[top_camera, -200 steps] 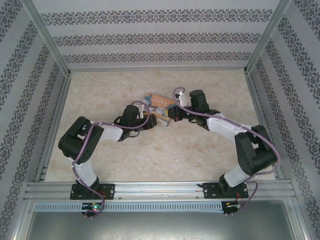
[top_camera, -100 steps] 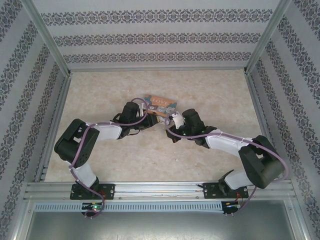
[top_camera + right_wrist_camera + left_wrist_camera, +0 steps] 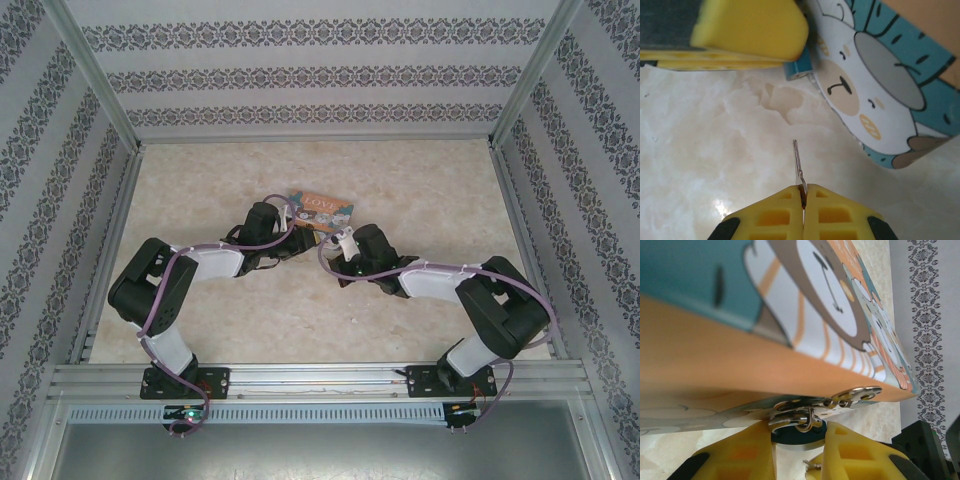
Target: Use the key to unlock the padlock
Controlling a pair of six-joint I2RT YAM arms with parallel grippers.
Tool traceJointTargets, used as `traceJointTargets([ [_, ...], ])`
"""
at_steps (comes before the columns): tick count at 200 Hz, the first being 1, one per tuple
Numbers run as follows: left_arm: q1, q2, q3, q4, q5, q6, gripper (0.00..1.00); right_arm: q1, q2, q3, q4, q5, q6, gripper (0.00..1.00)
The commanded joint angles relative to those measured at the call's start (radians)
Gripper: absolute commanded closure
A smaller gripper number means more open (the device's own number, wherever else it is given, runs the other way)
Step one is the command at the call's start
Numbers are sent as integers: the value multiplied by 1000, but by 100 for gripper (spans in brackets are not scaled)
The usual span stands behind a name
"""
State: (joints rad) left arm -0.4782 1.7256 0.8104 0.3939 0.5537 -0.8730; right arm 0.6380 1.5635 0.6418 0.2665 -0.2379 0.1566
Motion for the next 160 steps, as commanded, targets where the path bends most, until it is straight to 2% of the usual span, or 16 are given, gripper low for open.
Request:
traceJointTargets([
  [1, -13, -29, 33, 0, 26, -4, 78, 11, 19, 33, 43, 41, -9, 100],
  [160, -13, -21, 46, -15, 33, 2, 77, 23, 47, 83, 74, 52, -12, 100],
])
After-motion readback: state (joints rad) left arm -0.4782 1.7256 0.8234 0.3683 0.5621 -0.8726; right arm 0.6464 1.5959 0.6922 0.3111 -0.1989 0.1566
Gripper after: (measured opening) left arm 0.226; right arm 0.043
